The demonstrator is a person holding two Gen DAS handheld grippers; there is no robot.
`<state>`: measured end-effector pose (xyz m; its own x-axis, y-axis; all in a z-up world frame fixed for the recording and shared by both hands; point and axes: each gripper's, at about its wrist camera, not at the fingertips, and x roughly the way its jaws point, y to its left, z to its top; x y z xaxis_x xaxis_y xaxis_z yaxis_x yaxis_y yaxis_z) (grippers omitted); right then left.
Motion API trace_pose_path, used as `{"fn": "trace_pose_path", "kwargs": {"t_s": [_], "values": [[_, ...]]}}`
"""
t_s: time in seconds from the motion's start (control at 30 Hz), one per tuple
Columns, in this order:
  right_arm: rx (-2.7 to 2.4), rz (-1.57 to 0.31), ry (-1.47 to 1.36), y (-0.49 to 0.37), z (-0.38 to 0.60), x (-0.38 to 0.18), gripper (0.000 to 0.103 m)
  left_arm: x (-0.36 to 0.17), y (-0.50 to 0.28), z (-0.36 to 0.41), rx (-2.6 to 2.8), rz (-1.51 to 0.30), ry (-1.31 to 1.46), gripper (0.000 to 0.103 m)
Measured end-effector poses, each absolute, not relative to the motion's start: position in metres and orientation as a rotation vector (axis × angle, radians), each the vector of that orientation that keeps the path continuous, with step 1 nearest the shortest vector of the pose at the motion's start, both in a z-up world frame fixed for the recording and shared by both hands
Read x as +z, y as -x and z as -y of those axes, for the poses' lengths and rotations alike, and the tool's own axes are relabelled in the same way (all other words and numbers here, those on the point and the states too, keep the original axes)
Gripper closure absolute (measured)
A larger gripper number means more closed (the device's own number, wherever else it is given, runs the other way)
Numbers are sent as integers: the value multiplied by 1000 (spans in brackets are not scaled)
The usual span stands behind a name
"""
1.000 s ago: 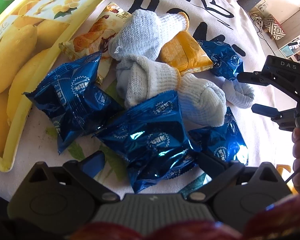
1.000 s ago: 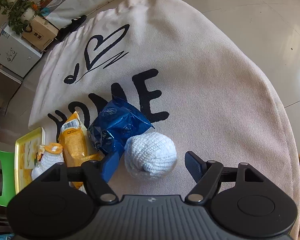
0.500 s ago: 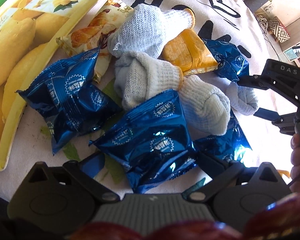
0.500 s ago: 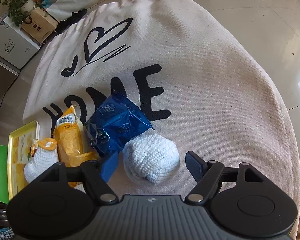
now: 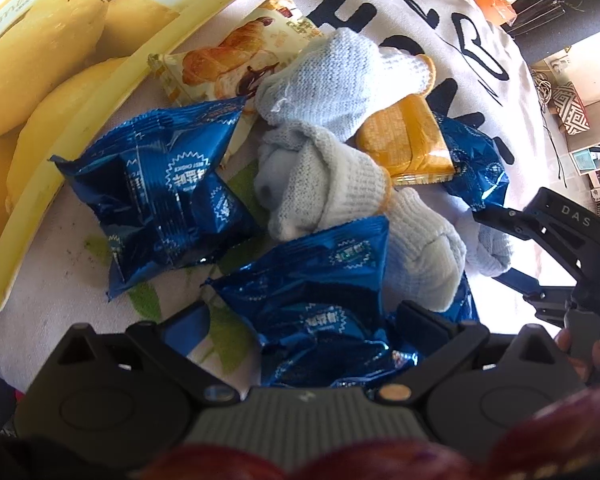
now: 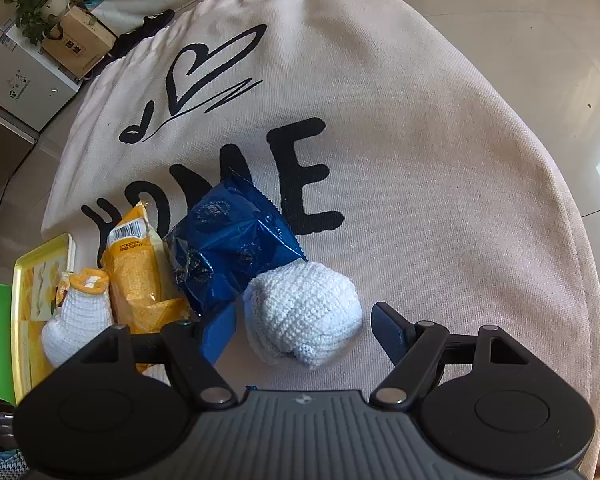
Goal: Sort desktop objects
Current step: 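Lift the knit ball with the right gripper while the left tool approaches a blue packet, then grasp a blue foil packet with the left gripper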
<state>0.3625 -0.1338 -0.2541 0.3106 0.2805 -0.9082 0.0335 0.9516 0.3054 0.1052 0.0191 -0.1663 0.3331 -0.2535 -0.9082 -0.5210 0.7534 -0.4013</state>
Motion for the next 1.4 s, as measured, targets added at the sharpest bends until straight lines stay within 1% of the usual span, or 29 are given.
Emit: {"fn": "trace_pose_path", "kwargs": {"t_s": [0.7, 0.8, 0.87, 0.9, 0.93, 0.97, 1.0, 1.17, 1.4], "values": [[152, -1253, -289, -362, 136, -257, 28, -167, -104, 21, 142, -1307, 303, 1], [153, -1247, -284, -362, 136, -257, 29, -167, -102, 26, 130, -1305, 257, 3], [166, -1240, -292, -361, 136, -256, 35, -165, -101, 26, 124, -1296, 254, 9], [174, -1239, -303, -361, 136, -256, 40, -164, -101, 25, 114, -1290, 261, 11], [169, -1239, -301, -361, 136, -256, 41, -162, -100, 23, 102, -1281, 270, 19], [168, -1236, -297, -361, 136, -255, 41, -160, -100, 21, 89, -1272, 277, 29], [169, -1235, -293, -360, 136, -255, 41, -158, -100, 20, 77, -1265, 287, 31], [146, -1217, -305, -357, 138, -250, 42, -157, -99, 5, 39, -1252, 386, 35], [82, -1157, -376, -342, 151, -223, 42, -143, -88, 1, -18, -1184, 401, 35]]}}
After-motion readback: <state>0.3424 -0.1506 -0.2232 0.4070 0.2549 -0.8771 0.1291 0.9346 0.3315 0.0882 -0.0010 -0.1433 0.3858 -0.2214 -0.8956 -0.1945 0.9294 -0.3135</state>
